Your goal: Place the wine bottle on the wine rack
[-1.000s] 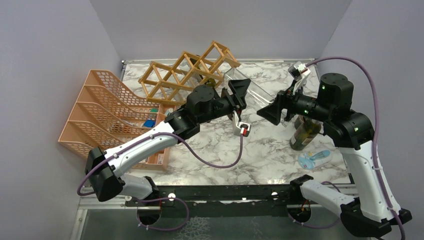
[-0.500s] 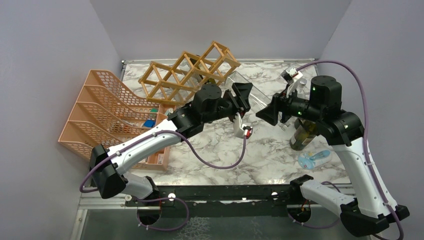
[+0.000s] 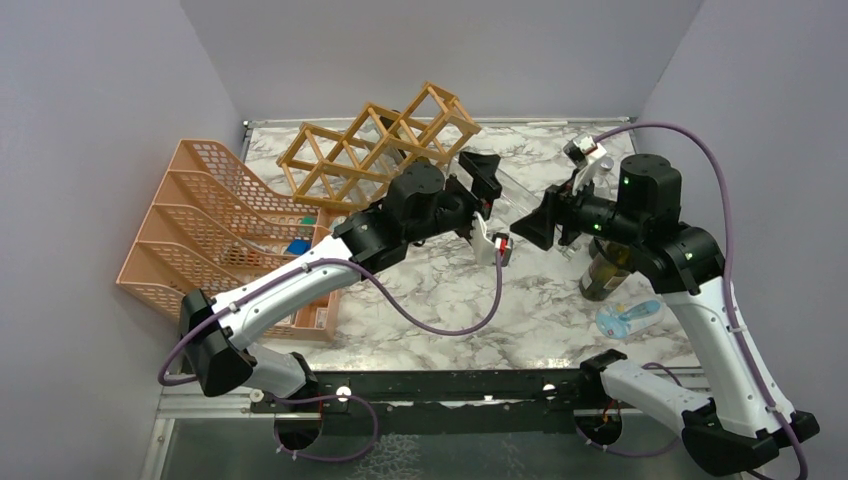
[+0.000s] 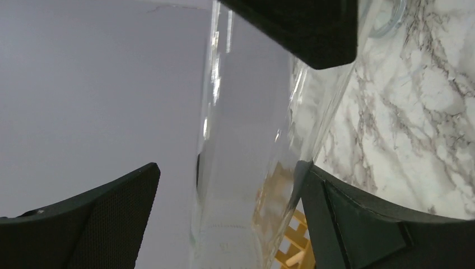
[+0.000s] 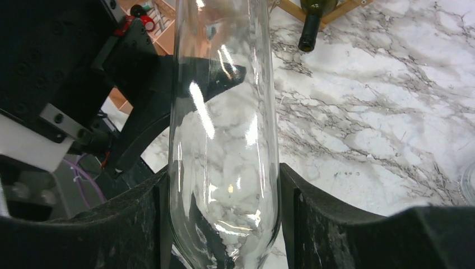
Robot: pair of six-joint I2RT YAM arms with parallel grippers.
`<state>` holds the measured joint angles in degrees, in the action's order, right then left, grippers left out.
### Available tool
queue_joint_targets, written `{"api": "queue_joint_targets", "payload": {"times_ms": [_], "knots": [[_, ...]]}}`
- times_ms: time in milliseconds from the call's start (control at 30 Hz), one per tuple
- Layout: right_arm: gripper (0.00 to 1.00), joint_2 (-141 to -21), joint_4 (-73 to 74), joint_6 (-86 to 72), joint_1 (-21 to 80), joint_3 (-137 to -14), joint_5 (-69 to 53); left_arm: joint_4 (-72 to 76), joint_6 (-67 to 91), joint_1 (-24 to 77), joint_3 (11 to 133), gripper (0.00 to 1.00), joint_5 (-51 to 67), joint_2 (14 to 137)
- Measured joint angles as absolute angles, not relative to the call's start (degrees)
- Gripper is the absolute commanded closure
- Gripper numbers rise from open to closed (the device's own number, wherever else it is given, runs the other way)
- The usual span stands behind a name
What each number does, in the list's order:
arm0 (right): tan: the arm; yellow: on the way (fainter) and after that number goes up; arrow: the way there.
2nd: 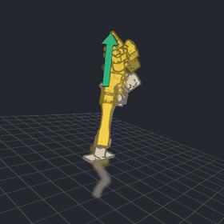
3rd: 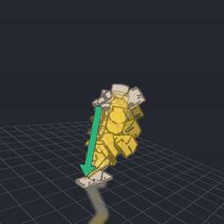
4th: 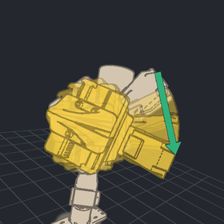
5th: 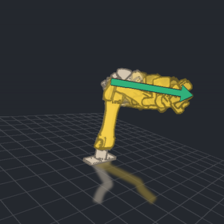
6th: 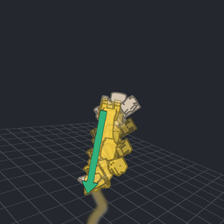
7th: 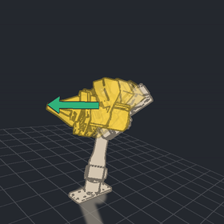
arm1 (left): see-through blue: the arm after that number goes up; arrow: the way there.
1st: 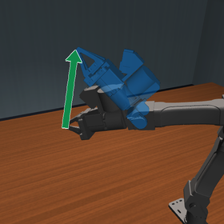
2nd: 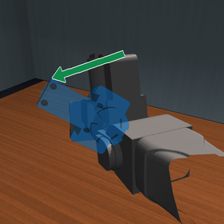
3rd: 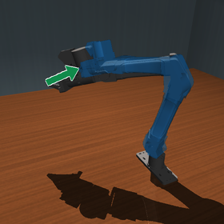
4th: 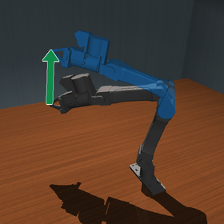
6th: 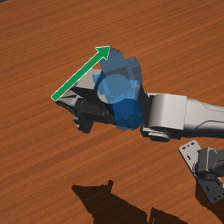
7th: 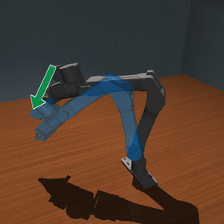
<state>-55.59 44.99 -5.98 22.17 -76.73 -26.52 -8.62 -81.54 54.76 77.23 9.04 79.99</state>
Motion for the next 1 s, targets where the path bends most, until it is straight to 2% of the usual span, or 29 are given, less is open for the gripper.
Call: {"api": "queue_joint_targets", "payload": {"times_ms": [433,567,733,867,900,1000], "knots": [[0.99,-54.94,42.63,-8.69,22.41,-73.71,-18.52,-0.73,-59.99,54.89,62.35,0.01,6.33,70.57],[0.99,-54.63,40.18,-9.65,22.39,-69.93,-14.83,7.77,-48.69,54.89,56.25,0.01,-4.01,69.1],[0.99,-55.16,37.58,-10.72,22.39,-62.96,-11.84,12.86,-33.17,54.87,54.37,0.05,-17.34,67.37],[0.99,-56.45,34.59,-11.25,22.39,-57.93,-11.44,12.67,-15.33,54.87,51.86,0.05,-26.59,63.64],[0.99,-56.93,33.93,-11.42,22.39,-57.23,-11.46,11.33,-10.55,54.87,51.33,0.02,-27.92,62.74],[0.99,-59.37,30.22,-12.01,22.39,-55.46,-11.66,6.37,1.15,54.83,50.65,0.01,-28.71,61.78]]}}
